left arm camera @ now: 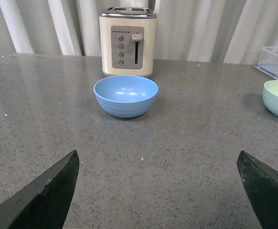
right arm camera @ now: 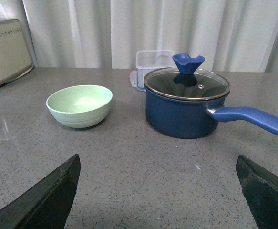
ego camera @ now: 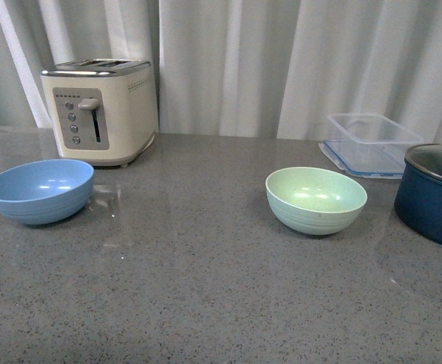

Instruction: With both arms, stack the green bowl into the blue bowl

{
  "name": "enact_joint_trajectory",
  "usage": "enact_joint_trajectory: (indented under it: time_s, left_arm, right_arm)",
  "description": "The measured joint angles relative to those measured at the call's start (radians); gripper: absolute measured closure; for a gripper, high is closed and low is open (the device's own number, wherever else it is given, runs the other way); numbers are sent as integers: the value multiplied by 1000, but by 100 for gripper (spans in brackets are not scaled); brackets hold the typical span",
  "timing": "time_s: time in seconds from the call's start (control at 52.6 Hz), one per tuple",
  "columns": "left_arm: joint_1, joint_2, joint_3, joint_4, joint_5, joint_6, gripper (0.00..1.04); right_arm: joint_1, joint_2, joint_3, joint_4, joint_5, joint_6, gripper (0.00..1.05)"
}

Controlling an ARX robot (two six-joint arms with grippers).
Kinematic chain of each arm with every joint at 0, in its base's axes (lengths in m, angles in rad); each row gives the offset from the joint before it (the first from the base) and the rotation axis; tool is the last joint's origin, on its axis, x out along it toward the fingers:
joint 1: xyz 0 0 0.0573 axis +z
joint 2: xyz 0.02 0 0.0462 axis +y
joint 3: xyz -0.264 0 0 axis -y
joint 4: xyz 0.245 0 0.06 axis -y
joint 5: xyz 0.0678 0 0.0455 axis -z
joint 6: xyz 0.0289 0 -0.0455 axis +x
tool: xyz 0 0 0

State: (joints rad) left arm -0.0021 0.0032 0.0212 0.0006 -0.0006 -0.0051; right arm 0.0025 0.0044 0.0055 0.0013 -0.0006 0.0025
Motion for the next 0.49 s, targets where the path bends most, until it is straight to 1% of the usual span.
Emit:
enact_joint_trajectory:
  time_s: [0.494]
  left_arm:
    - [0, 0, 0, 0, 0, 0, 7]
  right_arm:
    - [0, 0, 0, 0, 0, 0, 10]
